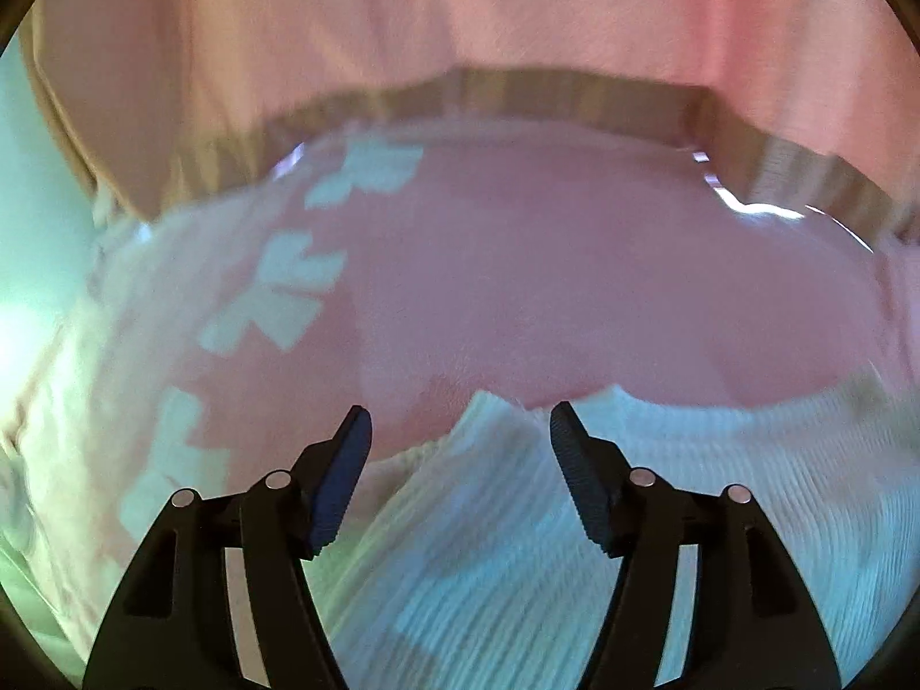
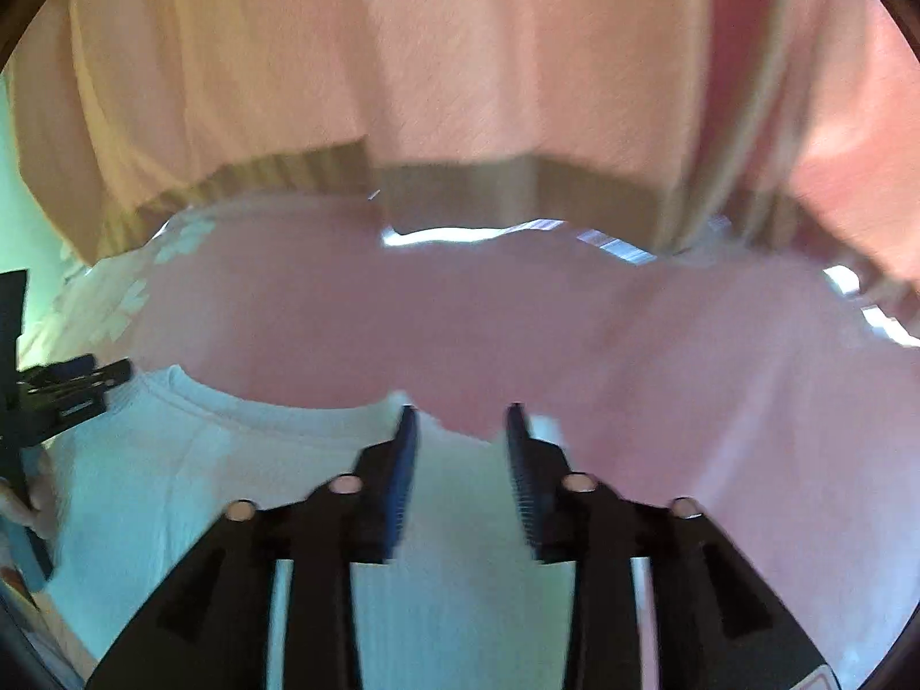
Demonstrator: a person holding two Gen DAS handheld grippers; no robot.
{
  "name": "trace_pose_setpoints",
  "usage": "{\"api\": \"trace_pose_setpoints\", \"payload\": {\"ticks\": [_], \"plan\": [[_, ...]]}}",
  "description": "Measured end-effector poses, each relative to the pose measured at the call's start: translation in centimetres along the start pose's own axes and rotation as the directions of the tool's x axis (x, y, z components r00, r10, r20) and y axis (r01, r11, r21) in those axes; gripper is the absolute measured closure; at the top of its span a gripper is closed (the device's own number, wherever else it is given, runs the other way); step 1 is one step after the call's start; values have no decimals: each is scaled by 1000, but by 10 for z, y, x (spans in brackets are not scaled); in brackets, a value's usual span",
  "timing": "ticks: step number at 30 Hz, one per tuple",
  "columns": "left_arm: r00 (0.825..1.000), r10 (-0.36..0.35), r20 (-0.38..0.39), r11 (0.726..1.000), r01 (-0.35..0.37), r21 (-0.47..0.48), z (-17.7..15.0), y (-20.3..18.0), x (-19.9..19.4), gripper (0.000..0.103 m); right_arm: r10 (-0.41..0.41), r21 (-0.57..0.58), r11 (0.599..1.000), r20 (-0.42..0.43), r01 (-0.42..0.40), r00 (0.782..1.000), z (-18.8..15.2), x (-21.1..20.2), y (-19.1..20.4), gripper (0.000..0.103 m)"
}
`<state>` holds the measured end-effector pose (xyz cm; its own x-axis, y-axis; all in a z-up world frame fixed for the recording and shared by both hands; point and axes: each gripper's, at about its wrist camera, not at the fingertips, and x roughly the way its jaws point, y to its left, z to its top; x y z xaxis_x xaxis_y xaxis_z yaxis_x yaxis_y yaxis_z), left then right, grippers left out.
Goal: Fold small clothes
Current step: 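Pinch the folded sweater edge with the left gripper to straighten it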
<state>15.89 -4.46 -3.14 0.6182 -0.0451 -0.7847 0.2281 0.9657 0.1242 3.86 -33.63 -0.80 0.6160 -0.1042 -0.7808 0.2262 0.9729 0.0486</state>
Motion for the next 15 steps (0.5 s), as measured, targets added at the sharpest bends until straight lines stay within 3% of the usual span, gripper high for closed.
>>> {"api": "trace_pose_setpoints", "payload": {"ticks": [1, 2, 4, 8, 10, 12, 13, 14, 15], "plan": [[1000, -11, 15, 1000, 11, 19, -4, 2, -10, 39, -16, 11, 1000, -2, 16, 1000, -4, -9, -5, 55], [999, -24, 24, 999, 23, 36, -10, 6, -20, 36, -17, 46, 999, -25, 18, 1000, -13, -17, -15, 54], [999, -39, 18, 999, 39, 30, -20, 17, -28, 31, -3, 75, 997, -54, 7, 999, -26, -22, -21, 54], [993, -98, -59, 995, 96, -34, -37, 42, -22, 31, -33, 20, 999, -93, 35, 995, -35, -13, -15, 51], [992, -93, -80, 994, 88, -62, -42, 51, -12, 32, -23, 19, 999, -107, 25, 994, -34, -3, -12, 51], [990, -96, -107, 993, 89, -74, -46, 54, -1, 33, -38, 8, 999, -129, 40, 991, -32, 11, -11, 50], [986, -120, -118, 990, 110, -87, -47, 56, 5, 42, -49, -6, 999, -141, 48, 989, -32, 18, -10, 49], [980, -155, -121, 984, 142, -110, -46, 57, 9, 47, -59, -21, 998, -147, 56, 987, -33, 22, -9, 52], [978, -173, -119, 980, 159, -122, -46, 57, 10, 60, -56, -30, 998, -145, 52, 988, -34, 23, -8, 82]]}}
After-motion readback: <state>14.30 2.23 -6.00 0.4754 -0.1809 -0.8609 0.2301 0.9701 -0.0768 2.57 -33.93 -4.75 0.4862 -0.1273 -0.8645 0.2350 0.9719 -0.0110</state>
